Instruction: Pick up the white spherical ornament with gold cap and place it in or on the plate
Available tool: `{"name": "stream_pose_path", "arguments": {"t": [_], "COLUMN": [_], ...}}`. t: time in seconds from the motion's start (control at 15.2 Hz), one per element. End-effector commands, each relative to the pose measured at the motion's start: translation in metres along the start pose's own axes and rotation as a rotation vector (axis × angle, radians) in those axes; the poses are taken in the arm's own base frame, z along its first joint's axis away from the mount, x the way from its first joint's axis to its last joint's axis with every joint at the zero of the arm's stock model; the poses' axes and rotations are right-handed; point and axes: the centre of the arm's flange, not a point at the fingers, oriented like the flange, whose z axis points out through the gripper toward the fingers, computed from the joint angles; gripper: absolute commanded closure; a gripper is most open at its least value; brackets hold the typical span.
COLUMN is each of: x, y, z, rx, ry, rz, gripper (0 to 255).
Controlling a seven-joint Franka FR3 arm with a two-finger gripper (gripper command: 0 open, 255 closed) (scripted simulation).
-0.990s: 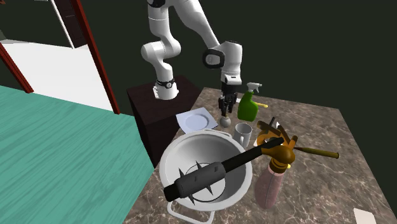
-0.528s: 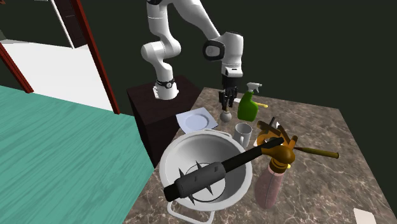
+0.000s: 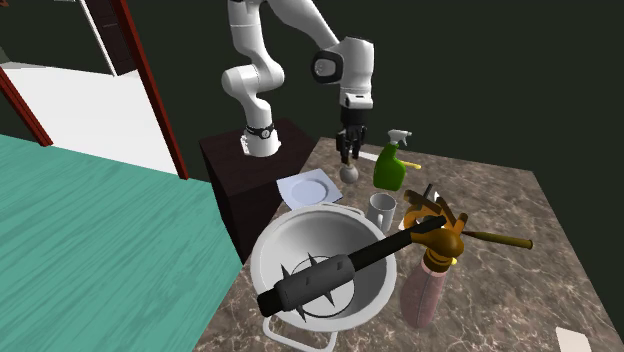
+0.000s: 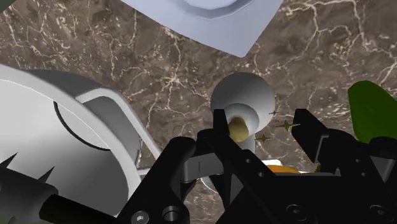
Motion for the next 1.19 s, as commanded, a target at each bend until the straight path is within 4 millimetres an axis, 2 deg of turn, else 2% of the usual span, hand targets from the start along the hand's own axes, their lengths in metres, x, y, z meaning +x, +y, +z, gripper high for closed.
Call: {"name": "stream_pose_path", "arguments": {"t": [0.0,0.46,0.53,1.12], "x": [-0.021,-0.100,-0.119,-0.126], "y": [0.012,0.052,0.062,0.052], "z": [-0.008,-0.032,-0.038,0.008], "rx": [0.000,0.000,0.000,0.000], "ry": [0.000,0.000,0.000,0.000], "rz": [0.000,0.000,0.000,0.000], "gripper": [255,255,255,255]}}
